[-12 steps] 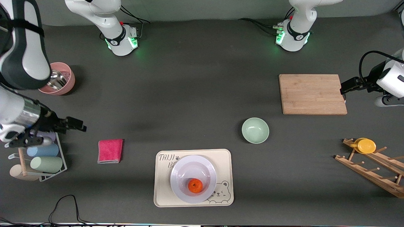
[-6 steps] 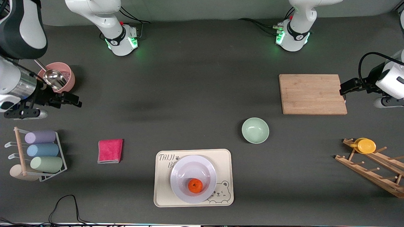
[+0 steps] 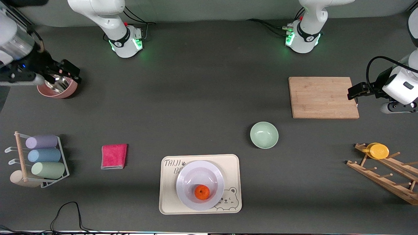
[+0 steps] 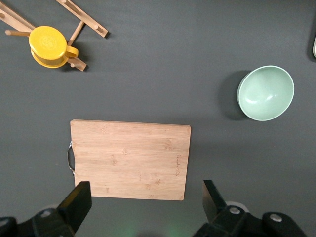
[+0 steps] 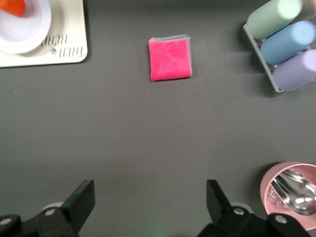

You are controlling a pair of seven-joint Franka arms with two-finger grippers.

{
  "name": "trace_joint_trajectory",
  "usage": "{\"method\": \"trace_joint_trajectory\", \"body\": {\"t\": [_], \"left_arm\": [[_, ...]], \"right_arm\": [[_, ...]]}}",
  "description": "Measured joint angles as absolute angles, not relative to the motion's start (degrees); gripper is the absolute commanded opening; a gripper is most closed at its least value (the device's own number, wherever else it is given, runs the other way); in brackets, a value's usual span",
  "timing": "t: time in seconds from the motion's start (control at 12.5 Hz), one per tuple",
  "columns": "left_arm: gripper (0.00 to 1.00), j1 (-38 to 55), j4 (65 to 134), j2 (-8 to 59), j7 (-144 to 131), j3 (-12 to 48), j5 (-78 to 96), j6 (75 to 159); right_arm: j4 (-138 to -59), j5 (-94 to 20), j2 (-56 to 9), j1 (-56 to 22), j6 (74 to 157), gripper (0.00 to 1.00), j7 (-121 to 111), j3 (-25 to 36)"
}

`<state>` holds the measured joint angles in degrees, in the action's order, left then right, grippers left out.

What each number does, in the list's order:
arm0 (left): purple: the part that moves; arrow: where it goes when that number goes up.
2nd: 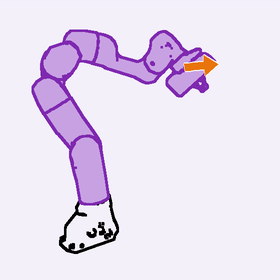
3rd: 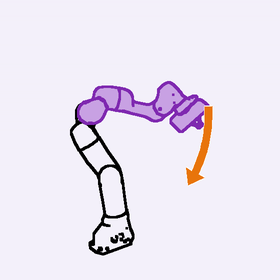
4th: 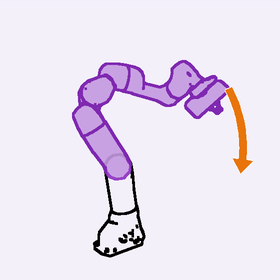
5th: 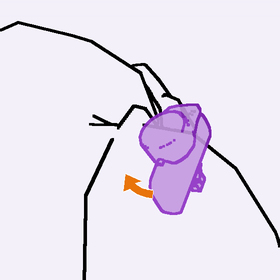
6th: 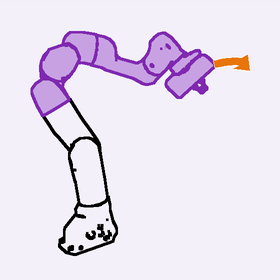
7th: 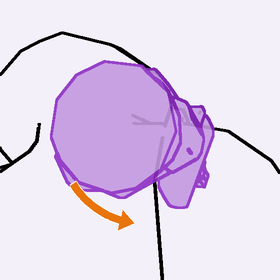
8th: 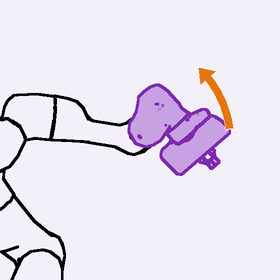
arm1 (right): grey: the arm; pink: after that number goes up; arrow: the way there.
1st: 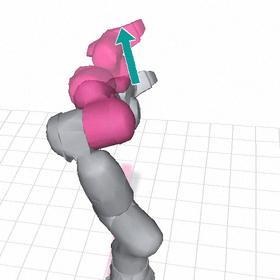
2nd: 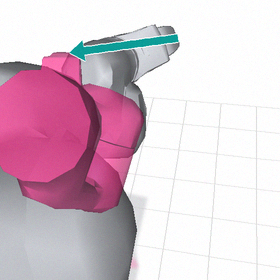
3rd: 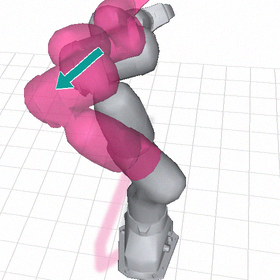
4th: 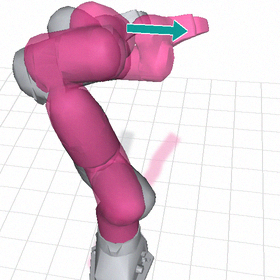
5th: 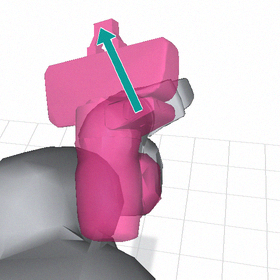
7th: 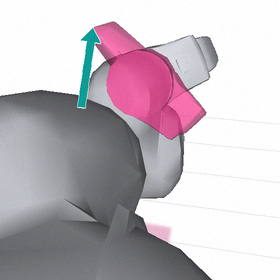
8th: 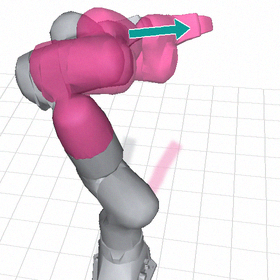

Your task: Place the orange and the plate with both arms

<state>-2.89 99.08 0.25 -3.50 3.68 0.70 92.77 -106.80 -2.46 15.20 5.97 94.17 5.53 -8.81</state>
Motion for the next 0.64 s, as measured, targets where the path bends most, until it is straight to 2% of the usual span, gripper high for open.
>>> {"method": "trace_joint_trajectory", "body": {"t": [0.16, 0.64], "left_arm": [[1.0, -2.9, 99.3, 0.5, -3.5, 3.7, 0.7, 93.0], [1.0, -2.9, 99.8, 1.0, -3.5, 3.5, 0.7, 93.6]], "right_arm": [[-106.8, -2.5, 15.2, 6.9, 94.4, 1.0, 4.1, -8.8], [-106.5, -2.5, 8.3, 6.9, 95.7, 1.0, 4.0, -9.2]]}}
